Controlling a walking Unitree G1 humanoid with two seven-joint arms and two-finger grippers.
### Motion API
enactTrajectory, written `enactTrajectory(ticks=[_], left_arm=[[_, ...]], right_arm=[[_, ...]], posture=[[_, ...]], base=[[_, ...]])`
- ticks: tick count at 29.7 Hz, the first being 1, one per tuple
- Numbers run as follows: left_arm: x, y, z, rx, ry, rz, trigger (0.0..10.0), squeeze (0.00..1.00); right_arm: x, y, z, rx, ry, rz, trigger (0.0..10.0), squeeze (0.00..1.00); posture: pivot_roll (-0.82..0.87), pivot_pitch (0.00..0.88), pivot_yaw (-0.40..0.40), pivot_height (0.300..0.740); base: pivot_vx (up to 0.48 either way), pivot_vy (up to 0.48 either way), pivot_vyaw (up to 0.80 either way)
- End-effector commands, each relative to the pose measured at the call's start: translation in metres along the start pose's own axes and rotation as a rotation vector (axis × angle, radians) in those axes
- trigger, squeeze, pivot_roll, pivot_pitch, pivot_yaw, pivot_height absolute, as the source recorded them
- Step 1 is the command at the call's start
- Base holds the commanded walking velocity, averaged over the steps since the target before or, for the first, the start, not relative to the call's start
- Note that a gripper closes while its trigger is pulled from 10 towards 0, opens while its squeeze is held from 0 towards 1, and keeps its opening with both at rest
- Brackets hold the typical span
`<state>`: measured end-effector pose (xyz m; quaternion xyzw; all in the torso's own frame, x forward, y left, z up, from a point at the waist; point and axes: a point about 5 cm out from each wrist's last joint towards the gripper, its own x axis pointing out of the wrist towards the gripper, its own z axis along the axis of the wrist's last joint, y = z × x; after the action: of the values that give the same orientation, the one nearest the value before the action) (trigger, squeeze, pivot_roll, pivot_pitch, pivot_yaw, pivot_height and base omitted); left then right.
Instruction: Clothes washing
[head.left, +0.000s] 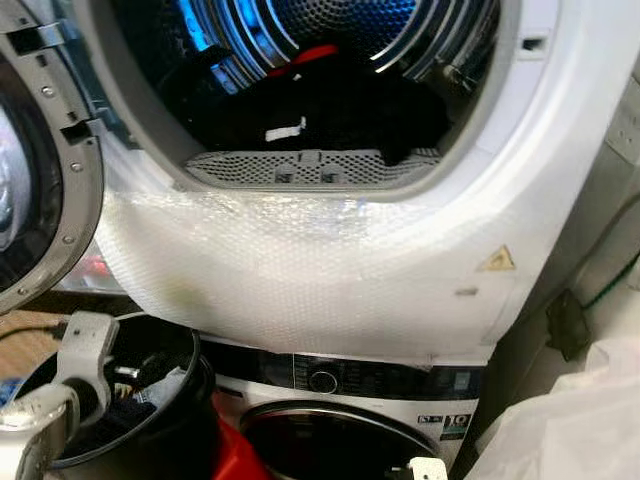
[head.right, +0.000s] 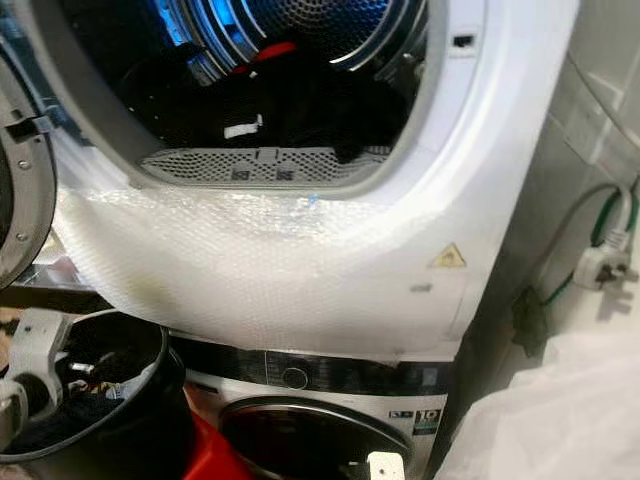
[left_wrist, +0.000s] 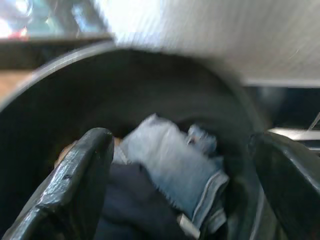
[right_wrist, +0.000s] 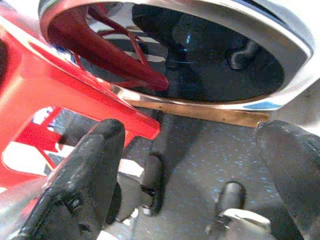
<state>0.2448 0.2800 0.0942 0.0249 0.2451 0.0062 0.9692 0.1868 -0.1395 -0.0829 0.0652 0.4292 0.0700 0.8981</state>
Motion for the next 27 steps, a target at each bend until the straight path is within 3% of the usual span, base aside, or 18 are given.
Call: enactTrajectory(ticks=[1,2,4,8,9,13,15,20,27], left_arm=[[-0.002,0.007,-0.003,0.003,0.001,0.064,10.0,0.0],[-0.004,0.014,-0.009,-0.031,0.014,0.151,10.0,0.0],[-0.006,0.017,-0.011,-0.055,0.024,0.209,10.0,0.0],[-0.018,0.032,-0.018,-0.045,0.068,0.371,10.0,0.0],[-0.021,0.036,-0.018,-0.048,0.069,0.388,10.0,1.0],[-0.027,0.05,-0.016,-0.052,0.069,0.456,10.0,1.0],[-0.023,0.063,-0.01,-0.056,0.051,0.451,10.0,1.0],[-0.016,0.075,-0.003,-0.056,0.047,0.46,10.0,1.0],[0.016,0.085,0.016,0.01,0.027,0.364,10.0,1.0]], right_arm=[[-0.001,0.0,-0.004,-0.008,0.016,0.007,10.0,0.0],[-0.003,-0.005,-0.006,-0.022,0.024,0.001,10.0,0.0],[-0.004,-0.009,-0.008,-0.043,0.033,0.003,10.0,0.0],[-0.005,-0.016,-0.007,-0.075,0.042,0.006,10.0,0.0],[-0.005,-0.017,-0.006,-0.08,0.042,0.008,10.0,0.0],[-0.005,-0.02,-0.003,-0.098,0.041,0.011,10.0,0.0],[-0.005,-0.02,0.001,-0.126,0.044,0.025,10.0,0.0],[-0.003,-0.021,0.008,-0.137,0.034,0.029,10.0,0.0],[-0.002,-0.022,0.015,-0.157,0.019,0.038,10.0,0.0]], posture=[[0.13,0.0,0.037,0.74],[0.14,0.0,0.012,0.74],[0.14,0.0,-0.006,0.74],[0.17,0.0,-0.04,0.74],[0.17,0.0,-0.048,0.74],[0.2,0.0,-0.072,0.74],[0.21,0.0,-0.091,0.74],[0.23,0.0,-0.108,0.74],[0.21,0.0,-0.132,0.74]], base=[[0.0,0.0,0.0],[0.0,0.0,0.0],[0.0,0.0,0.0],[0.0,0.0,0.0],[0.0,0.0,0.0],[0.0,0.0,0.0],[0.0,0.0,0.0],[0.0,0.0,0.0],[0.0,0.0,0.0]])
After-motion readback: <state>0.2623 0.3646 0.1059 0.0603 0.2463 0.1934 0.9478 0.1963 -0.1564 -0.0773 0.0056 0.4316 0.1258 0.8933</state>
